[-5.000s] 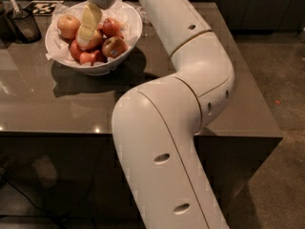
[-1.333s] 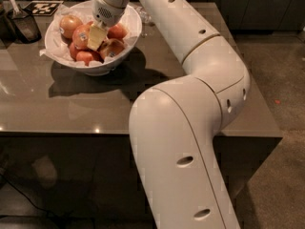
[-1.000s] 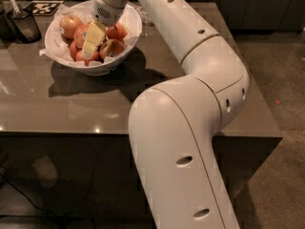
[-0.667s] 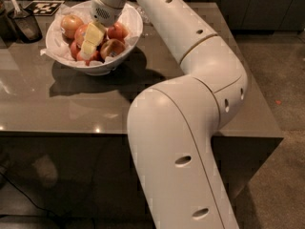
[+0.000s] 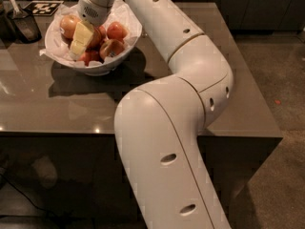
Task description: Pick apple from white bowl
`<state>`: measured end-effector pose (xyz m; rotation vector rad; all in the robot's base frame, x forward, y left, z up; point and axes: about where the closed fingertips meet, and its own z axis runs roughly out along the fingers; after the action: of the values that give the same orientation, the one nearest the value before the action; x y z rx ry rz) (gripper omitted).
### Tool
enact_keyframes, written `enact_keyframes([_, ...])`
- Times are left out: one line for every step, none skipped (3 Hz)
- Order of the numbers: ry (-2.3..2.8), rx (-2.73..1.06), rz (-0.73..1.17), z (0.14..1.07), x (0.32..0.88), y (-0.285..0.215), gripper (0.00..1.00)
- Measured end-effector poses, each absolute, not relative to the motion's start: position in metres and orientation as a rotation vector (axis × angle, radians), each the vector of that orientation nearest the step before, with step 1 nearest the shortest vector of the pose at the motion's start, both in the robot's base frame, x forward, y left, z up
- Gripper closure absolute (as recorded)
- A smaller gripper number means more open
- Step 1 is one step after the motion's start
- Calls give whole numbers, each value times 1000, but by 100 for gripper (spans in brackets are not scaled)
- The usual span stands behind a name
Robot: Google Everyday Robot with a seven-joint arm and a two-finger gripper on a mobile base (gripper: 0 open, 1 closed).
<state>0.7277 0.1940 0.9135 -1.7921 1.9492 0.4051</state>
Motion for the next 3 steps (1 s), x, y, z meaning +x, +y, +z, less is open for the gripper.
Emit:
enact_keyframes([1949, -1792, 405, 913, 728, 194, 19])
enact_keyframes([1949, -1792, 405, 913, 728, 194, 43])
enact_keyframes([1949, -1792, 405, 913, 728, 194, 66])
